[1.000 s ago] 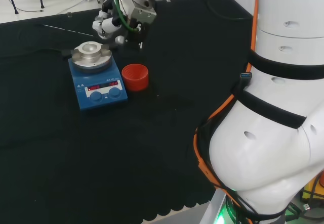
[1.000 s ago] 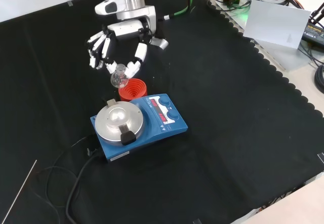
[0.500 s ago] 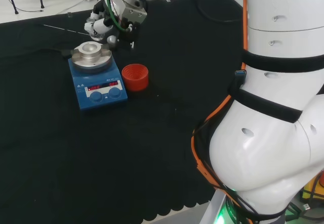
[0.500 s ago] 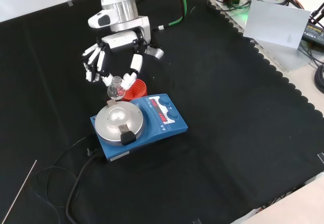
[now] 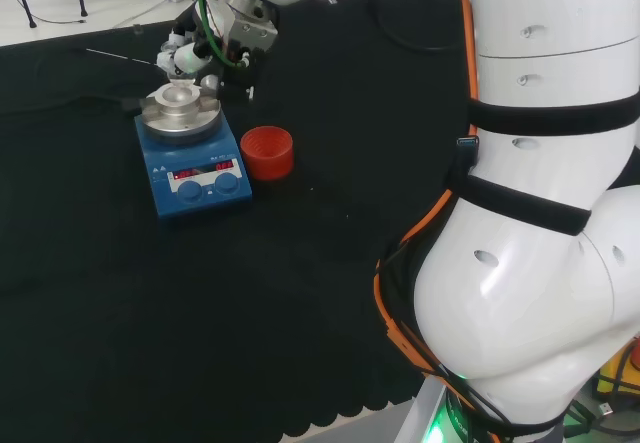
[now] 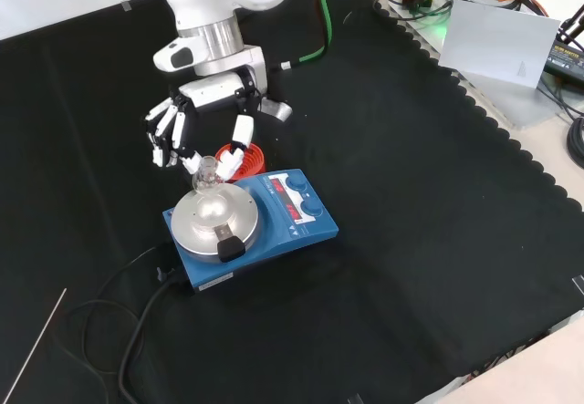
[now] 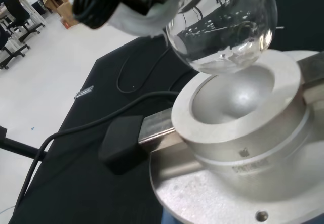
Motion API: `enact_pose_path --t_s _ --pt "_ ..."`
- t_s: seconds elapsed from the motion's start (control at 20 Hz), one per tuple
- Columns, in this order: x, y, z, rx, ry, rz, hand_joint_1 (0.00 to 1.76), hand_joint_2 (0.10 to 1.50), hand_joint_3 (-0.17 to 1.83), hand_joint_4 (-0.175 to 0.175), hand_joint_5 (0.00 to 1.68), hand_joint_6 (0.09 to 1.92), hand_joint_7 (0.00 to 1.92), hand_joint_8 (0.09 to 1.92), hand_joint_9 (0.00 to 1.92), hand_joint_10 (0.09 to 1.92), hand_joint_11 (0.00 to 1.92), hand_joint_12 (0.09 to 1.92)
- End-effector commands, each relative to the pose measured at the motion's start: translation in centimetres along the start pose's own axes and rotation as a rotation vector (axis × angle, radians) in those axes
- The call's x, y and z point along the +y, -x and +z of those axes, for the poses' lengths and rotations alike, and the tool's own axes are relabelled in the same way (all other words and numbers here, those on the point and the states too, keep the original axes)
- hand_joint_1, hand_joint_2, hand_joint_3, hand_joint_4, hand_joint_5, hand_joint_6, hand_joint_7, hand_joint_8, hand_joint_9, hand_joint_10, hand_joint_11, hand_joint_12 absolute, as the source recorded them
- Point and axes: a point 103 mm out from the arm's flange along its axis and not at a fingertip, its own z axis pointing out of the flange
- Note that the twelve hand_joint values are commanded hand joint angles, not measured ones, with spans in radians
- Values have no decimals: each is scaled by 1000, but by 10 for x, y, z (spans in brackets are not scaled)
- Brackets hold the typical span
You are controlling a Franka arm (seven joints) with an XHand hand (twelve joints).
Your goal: Place the round-bottom flask on the heater.
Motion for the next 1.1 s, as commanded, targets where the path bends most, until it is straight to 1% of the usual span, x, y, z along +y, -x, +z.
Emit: enact_pose_path --t_s 0.05,0.15,0.3,0.35,0.55,0.9,1.1 --pt "9 10 2 27 -9 16 1105 668 711 175 1187 846 614 564 753 506 293 1315" --pt "11 13 4 40 -12 16 1105 667 712 175 1187 846 614 564 753 506 294 1315" --pt "12 16 6 65 -16 37 1106 667 712 175 1188 846 615 564 753 506 294 1314" --pt "13 13 10 69 -14 37 1106 667 713 175 1188 846 615 564 753 506 294 1314" --pt "15 15 12 89 -12 34 1106 666 714 175 1188 845 615 564 754 506 295 1314" --pt "16 11 22 81 -27 35 1106 665 715 175 1188 845 616 565 754 506 297 1313" --pt "15 9 22 76 -27 31 1106 665 715 175 1189 845 617 565 754 506 297 1312"
